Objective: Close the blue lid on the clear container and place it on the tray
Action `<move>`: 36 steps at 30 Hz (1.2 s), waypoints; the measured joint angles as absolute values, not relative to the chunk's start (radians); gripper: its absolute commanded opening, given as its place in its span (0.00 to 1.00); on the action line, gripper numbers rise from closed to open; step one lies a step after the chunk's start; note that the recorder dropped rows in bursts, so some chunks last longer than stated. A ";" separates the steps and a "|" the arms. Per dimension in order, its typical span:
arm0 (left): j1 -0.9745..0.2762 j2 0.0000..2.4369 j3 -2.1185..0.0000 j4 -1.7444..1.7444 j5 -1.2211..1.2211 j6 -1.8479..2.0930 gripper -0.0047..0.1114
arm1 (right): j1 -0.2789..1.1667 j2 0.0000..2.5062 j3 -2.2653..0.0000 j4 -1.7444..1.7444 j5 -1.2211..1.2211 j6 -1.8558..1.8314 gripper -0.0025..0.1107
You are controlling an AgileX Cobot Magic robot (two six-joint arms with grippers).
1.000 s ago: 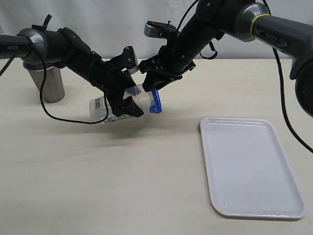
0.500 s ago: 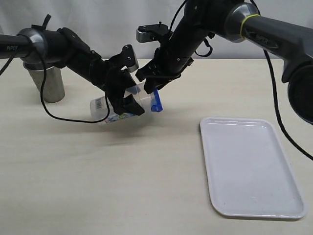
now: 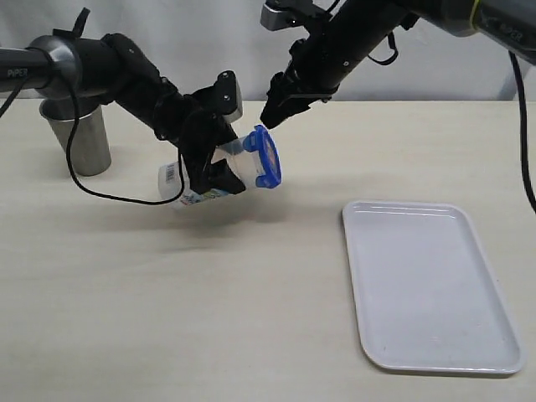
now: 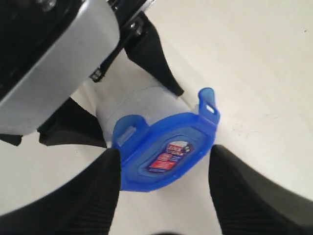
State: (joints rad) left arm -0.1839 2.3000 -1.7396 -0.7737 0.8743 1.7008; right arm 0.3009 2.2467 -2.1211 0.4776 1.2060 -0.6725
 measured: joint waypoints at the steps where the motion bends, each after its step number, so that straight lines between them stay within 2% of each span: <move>1: -0.184 2.300 -1.740 -0.765 0.874 1.713 0.04 | 0.296 2.246 -2.121 0.478 1.206 -0.689 0.49; 9: -0.185 2.300 -1.740 -0.739 0.949 2.020 0.04 | 0.287 2.246 -2.121 0.476 1.206 -0.941 0.49; 12: -0.186 2.294 -1.740 -0.706 0.864 2.105 0.04 | 0.287 2.246 -2.121 0.476 1.208 -1.024 0.49; 19: -0.194 2.282 -1.740 -0.534 0.766 2.111 0.04 | 0.261 2.246 -2.121 0.419 1.210 -1.062 0.49; 27: -0.285 2.282 -1.740 -0.080 0.634 2.111 0.04 | 0.130 2.246 -2.114 0.530 1.210 -1.104 0.49; 36: -0.337 2.281 -1.740 -0.047 0.605 2.111 0.04 | 0.075 2.239 -1.908 0.759 1.210 -1.507 0.44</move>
State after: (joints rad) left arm -0.3373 2.2811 -1.7396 -0.0469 0.6053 2.1108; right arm 0.0751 2.2387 -1.9084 0.7592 1.2096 -1.5075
